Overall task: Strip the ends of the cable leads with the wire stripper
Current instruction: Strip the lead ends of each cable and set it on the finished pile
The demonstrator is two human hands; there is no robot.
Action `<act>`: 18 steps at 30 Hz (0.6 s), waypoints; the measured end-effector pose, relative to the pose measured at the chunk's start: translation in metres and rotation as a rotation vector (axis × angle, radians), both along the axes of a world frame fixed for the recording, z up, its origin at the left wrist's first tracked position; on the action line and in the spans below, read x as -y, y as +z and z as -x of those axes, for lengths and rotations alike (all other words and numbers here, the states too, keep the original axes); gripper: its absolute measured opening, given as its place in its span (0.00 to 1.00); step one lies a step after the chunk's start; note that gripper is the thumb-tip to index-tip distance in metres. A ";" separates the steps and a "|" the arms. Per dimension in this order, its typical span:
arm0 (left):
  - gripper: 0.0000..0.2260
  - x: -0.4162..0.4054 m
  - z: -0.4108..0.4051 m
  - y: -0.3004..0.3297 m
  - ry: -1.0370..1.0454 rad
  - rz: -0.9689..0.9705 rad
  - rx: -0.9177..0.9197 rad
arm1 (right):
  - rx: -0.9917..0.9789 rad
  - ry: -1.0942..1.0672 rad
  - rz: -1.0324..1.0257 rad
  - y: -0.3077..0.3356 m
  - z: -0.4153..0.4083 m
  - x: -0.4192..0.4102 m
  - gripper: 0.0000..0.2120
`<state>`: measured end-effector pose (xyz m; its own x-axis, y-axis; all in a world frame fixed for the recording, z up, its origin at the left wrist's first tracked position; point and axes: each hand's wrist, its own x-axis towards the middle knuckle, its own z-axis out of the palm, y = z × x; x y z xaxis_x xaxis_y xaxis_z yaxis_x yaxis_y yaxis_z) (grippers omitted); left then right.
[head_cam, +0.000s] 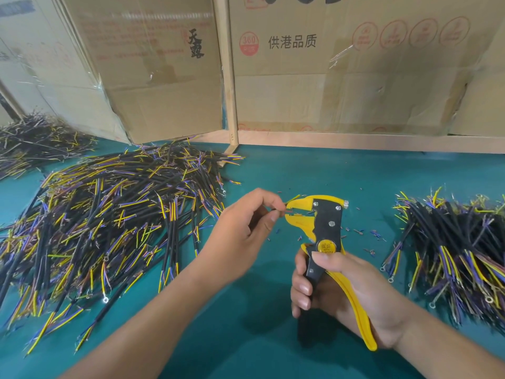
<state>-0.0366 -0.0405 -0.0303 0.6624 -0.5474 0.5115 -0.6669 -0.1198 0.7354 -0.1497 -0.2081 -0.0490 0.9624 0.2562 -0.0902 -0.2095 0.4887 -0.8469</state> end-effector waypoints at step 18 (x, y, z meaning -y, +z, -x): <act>0.06 0.003 -0.003 -0.005 0.000 0.049 -0.002 | 0.002 0.026 -0.028 0.001 0.000 0.000 0.16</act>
